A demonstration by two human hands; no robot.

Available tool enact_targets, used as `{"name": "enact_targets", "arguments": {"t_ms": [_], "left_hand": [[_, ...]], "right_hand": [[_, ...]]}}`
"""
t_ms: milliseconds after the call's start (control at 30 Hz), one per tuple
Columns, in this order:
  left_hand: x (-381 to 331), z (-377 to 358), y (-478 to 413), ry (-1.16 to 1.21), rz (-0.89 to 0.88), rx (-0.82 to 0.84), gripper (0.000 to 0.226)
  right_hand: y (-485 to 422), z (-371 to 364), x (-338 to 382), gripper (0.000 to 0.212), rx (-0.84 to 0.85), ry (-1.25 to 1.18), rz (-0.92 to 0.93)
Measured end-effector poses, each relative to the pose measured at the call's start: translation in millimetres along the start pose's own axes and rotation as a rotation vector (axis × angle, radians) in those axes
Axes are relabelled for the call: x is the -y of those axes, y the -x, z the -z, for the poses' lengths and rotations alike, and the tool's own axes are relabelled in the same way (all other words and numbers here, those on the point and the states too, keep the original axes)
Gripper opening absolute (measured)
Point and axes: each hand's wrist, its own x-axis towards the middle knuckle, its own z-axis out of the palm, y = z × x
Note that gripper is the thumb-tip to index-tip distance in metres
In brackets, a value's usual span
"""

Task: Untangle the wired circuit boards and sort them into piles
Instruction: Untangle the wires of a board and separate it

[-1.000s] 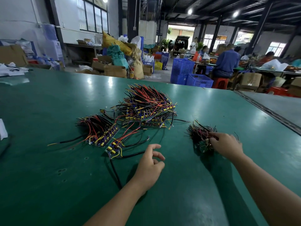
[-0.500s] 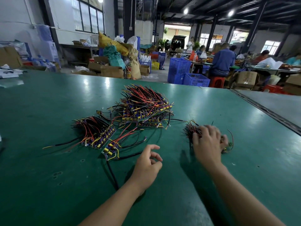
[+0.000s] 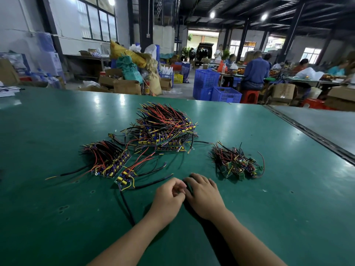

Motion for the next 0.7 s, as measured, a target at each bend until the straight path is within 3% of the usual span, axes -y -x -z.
{"name": "enact_targets", "arguments": {"t_ms": [167,267,333,400,500,567,700], "left_hand": [[-10,12,0,-0.118,-0.056,0.06,0.023],[-14,46,-10,-0.303,-0.244,-0.127,0.02],[-9,77,-20,-0.499,-0.262,-0.259,0.019],[4,107,-30,-0.71,-0.093,-0.285,0.034],[22,136,-37,-0.907,0.233,-0.1,0.045],[26,140,-35,-0.977,0.295,-0.009,0.043],[28,134,-33,-0.824,0.324,-0.076,0.034]], "right_hand": [[0,-2,1,0.045,0.023,0.025,-0.016],[-2,-5,2,0.05,0.102,0.027,-0.052],[-4,-6,1,0.057,0.192,0.018,-0.084],[-6,-6,0,0.062,0.246,0.025,-0.092],[-7,-6,0,0.071,0.297,0.04,-0.102],[-7,-5,1,0.075,0.315,0.053,-0.109],[1,-3,5,0.084,0.314,0.075,-0.117]]}}
